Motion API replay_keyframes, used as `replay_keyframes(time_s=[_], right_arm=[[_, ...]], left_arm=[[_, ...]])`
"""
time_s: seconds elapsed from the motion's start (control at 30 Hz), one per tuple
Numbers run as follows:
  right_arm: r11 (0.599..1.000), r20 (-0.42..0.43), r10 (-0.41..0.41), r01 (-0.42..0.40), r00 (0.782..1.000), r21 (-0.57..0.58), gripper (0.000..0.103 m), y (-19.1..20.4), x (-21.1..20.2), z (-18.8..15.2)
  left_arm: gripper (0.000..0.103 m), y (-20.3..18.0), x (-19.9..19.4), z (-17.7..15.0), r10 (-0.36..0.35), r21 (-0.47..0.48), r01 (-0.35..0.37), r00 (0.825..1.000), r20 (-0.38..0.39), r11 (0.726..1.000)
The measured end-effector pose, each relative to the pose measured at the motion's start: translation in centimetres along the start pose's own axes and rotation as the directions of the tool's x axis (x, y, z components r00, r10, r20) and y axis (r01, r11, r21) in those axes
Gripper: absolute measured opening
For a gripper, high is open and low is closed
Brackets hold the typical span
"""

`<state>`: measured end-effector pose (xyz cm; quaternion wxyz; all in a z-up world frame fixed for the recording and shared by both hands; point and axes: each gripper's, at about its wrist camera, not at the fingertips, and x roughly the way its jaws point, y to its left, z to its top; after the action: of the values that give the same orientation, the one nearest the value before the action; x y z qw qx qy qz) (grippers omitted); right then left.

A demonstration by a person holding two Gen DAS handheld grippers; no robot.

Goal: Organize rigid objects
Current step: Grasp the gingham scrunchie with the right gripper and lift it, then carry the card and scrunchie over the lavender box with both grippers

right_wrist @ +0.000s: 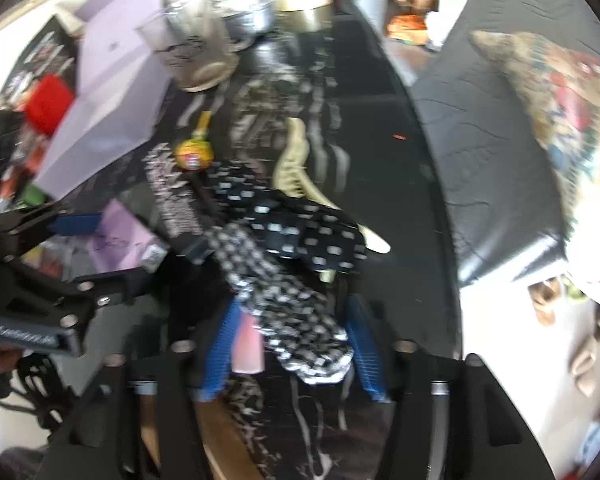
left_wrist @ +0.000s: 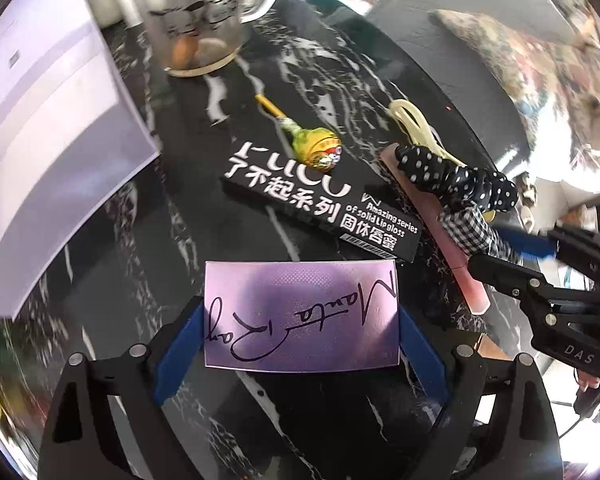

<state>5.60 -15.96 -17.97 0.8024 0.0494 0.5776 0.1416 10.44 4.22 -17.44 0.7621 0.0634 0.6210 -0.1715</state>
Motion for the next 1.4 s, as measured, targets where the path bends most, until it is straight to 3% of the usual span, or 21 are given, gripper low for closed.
replay_keyframes(time_s=[0.1, 0.43, 0.7, 1.03, 1.4], right_arm=[[0.998, -0.003, -0.02, 0.02, 1.0, -0.054, 0.022, 0.8, -0.3, 0.1], [0.992, 0.024, 0.034, -0.031, 0.999, -0.125, 0.022, 1.2, -3.9, 0.0], [0.989, 0.055, 0.052, -0.044, 0.997, -0.139, 0.022, 1.4, -6.9, -0.6], [0.993, 0.096, 0.046, -0.036, 0.994, -0.111, 0.022, 4.0, -9.1, -1.4], [0.996, 0.148, 0.058, -0.047, 0.987, -0.073, 0.022, 10.5, -8.9, -0.6]], left_arm=[[0.093, 0.4, -1.2, -0.5, 0.016, -0.047, -0.014, 1.0, 0.025, 0.999], [0.093, -0.6, -6.4, -2.6, 0.067, -0.164, -0.05, 0.993, 0.102, 0.985], [0.093, -2.6, -10.9, -4.2, 0.107, -0.233, -0.062, 0.977, 0.184, 0.97], [0.093, -2.3, -13.6, -4.3, 0.097, -0.207, -0.044, 0.963, 0.25, 0.977], [0.093, 3.1, -16.3, -5.0, 0.09, -0.169, -0.041, 0.952, 0.292, 0.985]])
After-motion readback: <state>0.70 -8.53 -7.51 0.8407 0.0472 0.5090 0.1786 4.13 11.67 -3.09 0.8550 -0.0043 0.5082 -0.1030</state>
